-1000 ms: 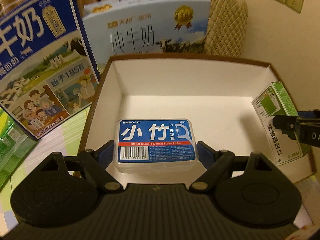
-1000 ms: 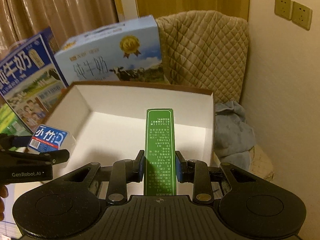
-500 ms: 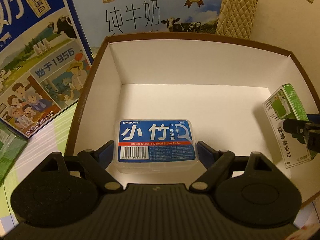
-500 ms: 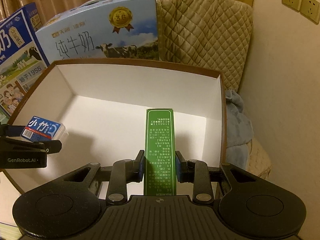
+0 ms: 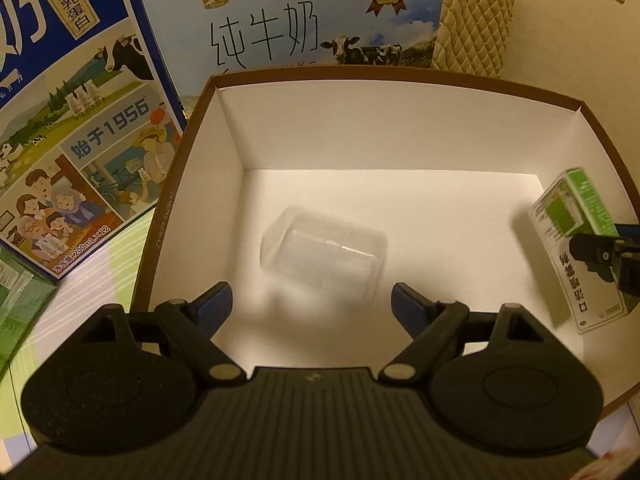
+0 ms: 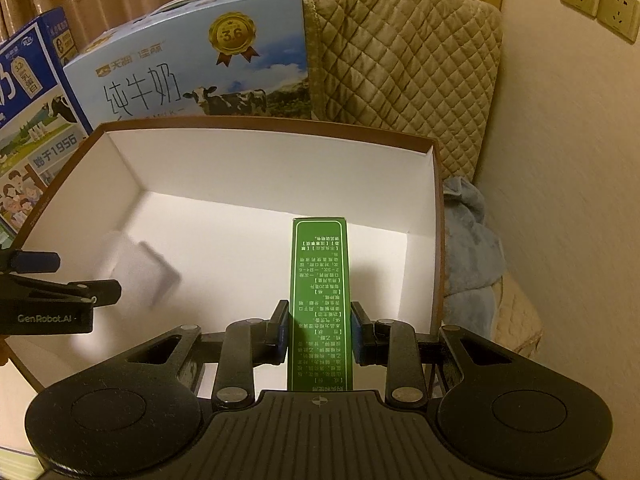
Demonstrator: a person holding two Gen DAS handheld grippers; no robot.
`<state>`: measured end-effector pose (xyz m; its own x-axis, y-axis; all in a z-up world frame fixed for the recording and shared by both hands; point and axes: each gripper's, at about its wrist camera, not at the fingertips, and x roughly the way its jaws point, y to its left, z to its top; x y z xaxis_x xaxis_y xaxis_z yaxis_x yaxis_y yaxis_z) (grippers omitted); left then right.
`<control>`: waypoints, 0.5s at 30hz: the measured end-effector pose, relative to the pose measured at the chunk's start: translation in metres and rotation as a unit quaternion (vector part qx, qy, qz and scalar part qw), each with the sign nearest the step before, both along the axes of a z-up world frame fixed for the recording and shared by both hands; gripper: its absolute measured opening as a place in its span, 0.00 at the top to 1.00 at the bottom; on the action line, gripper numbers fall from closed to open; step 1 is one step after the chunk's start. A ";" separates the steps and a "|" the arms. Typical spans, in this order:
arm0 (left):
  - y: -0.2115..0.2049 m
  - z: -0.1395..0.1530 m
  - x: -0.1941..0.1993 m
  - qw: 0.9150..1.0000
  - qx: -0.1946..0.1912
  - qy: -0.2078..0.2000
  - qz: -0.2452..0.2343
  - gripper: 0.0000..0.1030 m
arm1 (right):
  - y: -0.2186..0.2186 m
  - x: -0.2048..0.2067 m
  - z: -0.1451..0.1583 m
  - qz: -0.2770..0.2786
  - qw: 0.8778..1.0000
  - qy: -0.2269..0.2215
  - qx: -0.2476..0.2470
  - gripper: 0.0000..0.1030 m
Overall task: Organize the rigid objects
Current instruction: 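Open the left tool to drop the floss box while the right tool releases the green box inside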
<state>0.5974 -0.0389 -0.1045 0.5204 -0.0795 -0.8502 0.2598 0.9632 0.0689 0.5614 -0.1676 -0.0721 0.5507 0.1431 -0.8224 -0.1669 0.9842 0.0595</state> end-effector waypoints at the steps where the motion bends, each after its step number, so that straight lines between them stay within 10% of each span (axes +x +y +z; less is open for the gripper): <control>1: 0.000 0.001 0.000 1.000 0.000 0.000 0.000 0.19 | 0.000 0.000 0.000 0.000 1.000 -0.001 0.000 0.74; 15: -0.002 0.008 -0.011 1.000 -0.006 -0.005 -0.005 0.19 | -0.008 -0.001 0.015 -0.014 0.999 -0.032 0.005 0.66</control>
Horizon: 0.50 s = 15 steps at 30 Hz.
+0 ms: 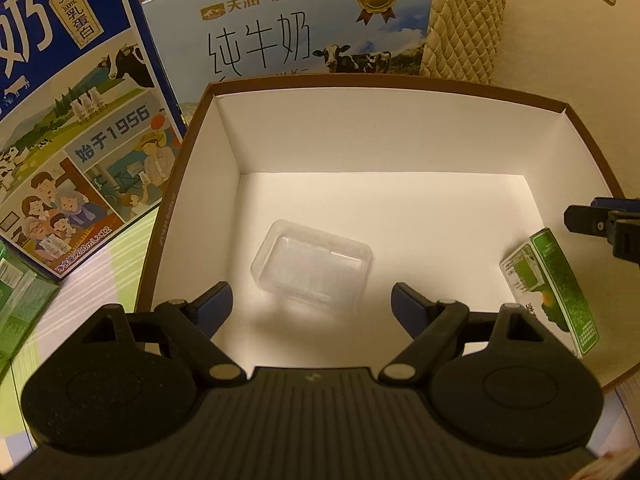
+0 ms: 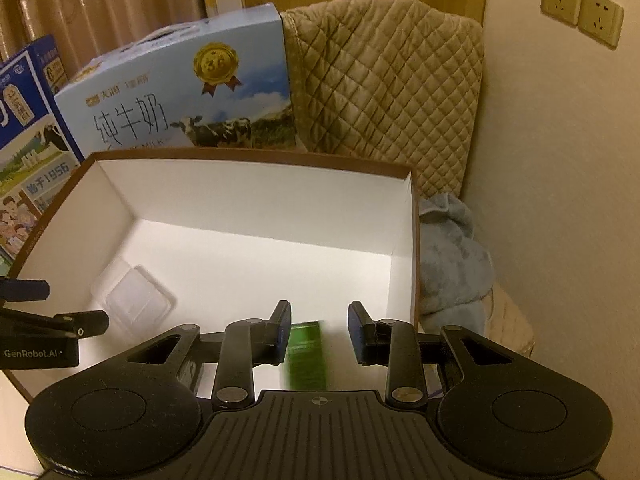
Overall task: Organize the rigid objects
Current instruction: 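Open the left tool to drop the floss box while the right tool releases the green box inside, then withdraw both tools from the brown box back over the table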
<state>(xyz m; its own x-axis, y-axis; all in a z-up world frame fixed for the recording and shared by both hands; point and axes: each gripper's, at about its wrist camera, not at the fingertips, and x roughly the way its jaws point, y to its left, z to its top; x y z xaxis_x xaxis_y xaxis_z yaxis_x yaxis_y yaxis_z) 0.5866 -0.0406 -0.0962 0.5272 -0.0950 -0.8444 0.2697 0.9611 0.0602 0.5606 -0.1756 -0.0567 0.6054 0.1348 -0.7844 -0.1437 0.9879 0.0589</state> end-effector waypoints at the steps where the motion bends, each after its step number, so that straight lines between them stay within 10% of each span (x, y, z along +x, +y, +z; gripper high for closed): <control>1: 0.000 0.001 -0.001 1.000 -0.001 -0.001 0.000 0.19 | 0.000 -0.001 0.001 0.001 1.000 -0.001 0.001 0.64; 15: 0.008 0.031 -0.031 1.000 -0.019 -0.016 0.015 0.19 | -0.006 -0.026 0.017 0.012 1.000 -0.014 0.014 0.51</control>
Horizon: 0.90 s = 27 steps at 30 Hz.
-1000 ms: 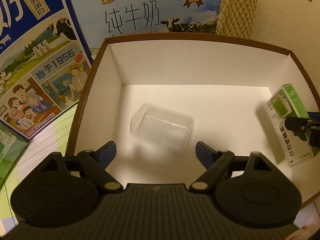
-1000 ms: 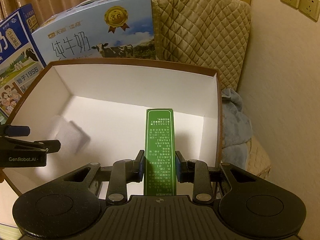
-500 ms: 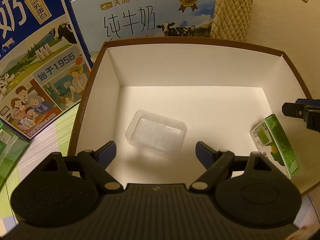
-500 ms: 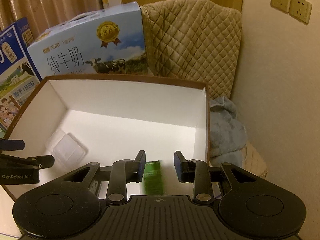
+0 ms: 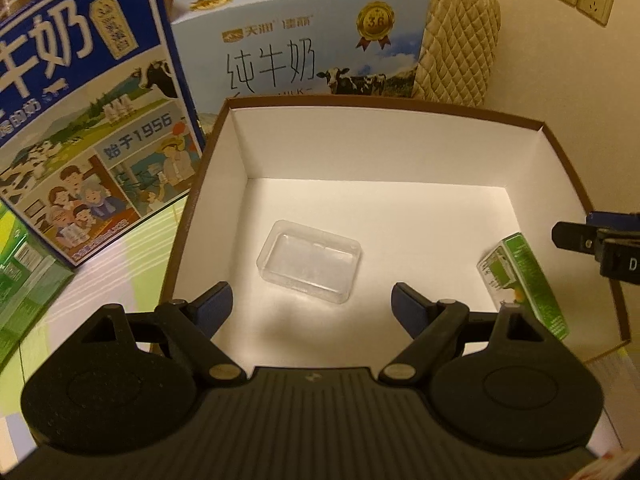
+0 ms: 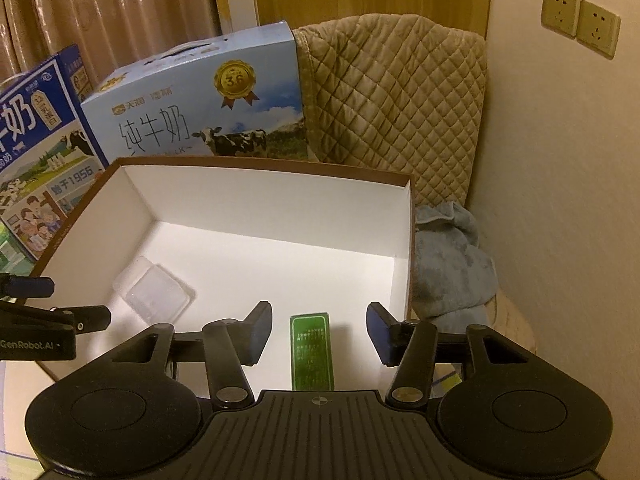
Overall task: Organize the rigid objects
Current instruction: 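Withdraw both tools from the brown box back over the table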
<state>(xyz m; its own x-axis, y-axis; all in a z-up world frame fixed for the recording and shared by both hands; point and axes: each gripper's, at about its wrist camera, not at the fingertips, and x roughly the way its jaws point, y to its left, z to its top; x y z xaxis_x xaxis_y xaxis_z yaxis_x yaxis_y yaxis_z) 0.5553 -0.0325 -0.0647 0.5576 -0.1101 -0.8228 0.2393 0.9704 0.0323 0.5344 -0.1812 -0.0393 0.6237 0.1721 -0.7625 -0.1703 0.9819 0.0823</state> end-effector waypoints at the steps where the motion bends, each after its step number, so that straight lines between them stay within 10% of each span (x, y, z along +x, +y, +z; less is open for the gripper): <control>1: 0.001 0.003 -0.004 1.000 -0.001 -0.002 0.002 0.19 | 0.000 -0.002 0.002 0.001 1.000 -0.001 0.002 0.51; 27: 0.033 0.079 -0.159 0.997 -0.050 -0.043 0.046 0.18 | -0.021 -0.127 0.062 0.062 0.996 -0.048 0.049 0.45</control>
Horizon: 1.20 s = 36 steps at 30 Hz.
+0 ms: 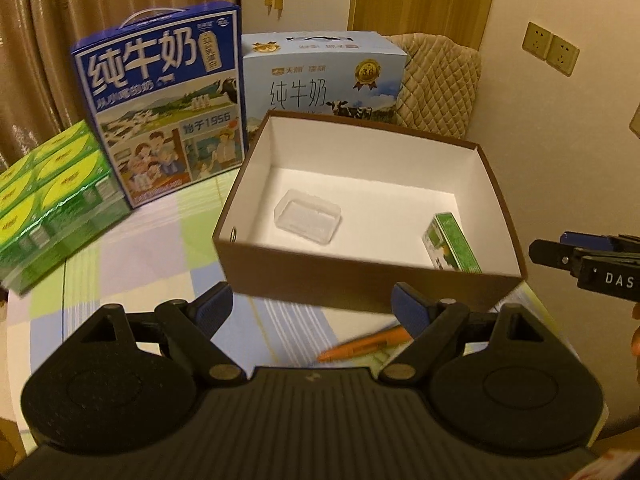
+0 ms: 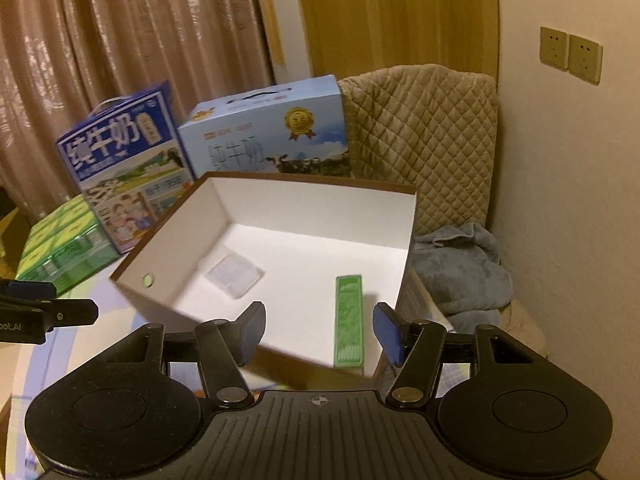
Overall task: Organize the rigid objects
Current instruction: 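Withdraw both tools from the brown box back over the table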
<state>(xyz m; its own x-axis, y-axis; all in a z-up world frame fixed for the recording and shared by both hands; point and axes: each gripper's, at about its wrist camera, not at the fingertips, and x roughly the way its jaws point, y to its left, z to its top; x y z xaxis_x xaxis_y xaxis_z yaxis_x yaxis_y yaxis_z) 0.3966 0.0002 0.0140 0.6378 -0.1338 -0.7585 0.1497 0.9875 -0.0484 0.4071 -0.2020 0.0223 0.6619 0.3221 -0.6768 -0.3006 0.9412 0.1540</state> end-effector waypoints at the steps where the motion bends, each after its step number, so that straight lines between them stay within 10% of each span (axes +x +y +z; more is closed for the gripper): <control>1: 0.001 0.000 -0.007 1.000 -0.001 0.000 0.002 0.18 | 0.000 -0.005 0.001 0.006 1.000 0.001 0.001 0.45; 36: 0.042 -0.057 -0.160 0.990 -0.040 0.082 0.104 0.19 | 0.016 -0.116 -0.064 0.142 0.984 0.109 -0.027 0.44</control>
<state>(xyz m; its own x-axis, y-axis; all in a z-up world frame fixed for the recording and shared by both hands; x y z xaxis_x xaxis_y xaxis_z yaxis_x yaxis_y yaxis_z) 0.2364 0.0422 -0.0435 0.5262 -0.0759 -0.8470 -0.0729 0.9883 -0.1339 0.2912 -0.1864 -0.0416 0.3881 0.4323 -0.8139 -0.5171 0.8332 0.1959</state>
